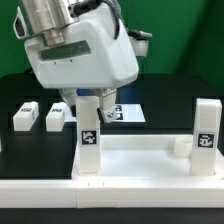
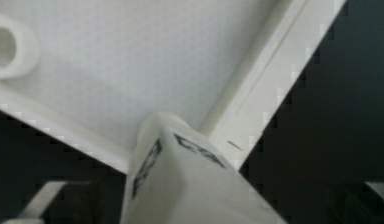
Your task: Assemble desk
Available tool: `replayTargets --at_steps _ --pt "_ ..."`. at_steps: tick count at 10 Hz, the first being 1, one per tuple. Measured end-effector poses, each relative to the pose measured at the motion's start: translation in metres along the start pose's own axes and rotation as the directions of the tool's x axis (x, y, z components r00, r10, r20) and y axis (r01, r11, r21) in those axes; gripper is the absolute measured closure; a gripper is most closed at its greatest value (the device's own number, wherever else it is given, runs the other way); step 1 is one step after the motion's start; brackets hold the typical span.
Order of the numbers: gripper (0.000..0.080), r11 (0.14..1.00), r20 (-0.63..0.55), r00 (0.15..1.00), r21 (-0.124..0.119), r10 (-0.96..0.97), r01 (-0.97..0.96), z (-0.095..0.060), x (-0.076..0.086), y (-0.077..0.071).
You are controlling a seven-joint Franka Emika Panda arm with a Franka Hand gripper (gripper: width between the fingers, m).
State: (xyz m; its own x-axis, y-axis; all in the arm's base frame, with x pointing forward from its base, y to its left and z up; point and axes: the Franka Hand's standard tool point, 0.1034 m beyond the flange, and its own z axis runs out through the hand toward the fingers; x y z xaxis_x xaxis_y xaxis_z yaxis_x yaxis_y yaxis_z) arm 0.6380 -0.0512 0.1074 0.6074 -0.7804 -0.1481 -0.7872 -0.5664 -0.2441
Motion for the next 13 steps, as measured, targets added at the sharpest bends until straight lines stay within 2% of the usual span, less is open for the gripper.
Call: replayTargets --at_steps 2,4,6,7,8,10,12,13 --pt "0.0152 0.995 0.000 0.995 0.000 -0.099 0.099 0.0002 0.0000 0.0001" --pt "0.0151 0.961 0.000 0.961 -0.001 -0.277 0.277 0.0001 0.0002 0.0003" --pt "0.0151 0.793 0.017 0.799 -0.112 -0.601 0.599 -0.0041 0.0027 0.0000" --pt "0.0151 0.653 0.041 0.661 -0.125 -0.749 0.747 -0.0025 0.0017 0.0002" --pt "0.0151 0.635 0.043 0.643 -0.122 -0.765 0.763 -0.0010 0.0017 0.0024" --pt "0.0162 0.666 0.037 0.674 -0.121 -0.738 0.736 -0.0009 0.0012 0.0017" --pt "0.0491 0.764 0.018 0.772 -0.125 -0.636 0.633 -0.0012 0.0022 0.0025" --pt "0.0495 0.783 0.015 0.791 -0.127 -0.612 0.609 -0.0014 0.0039 0.0045"
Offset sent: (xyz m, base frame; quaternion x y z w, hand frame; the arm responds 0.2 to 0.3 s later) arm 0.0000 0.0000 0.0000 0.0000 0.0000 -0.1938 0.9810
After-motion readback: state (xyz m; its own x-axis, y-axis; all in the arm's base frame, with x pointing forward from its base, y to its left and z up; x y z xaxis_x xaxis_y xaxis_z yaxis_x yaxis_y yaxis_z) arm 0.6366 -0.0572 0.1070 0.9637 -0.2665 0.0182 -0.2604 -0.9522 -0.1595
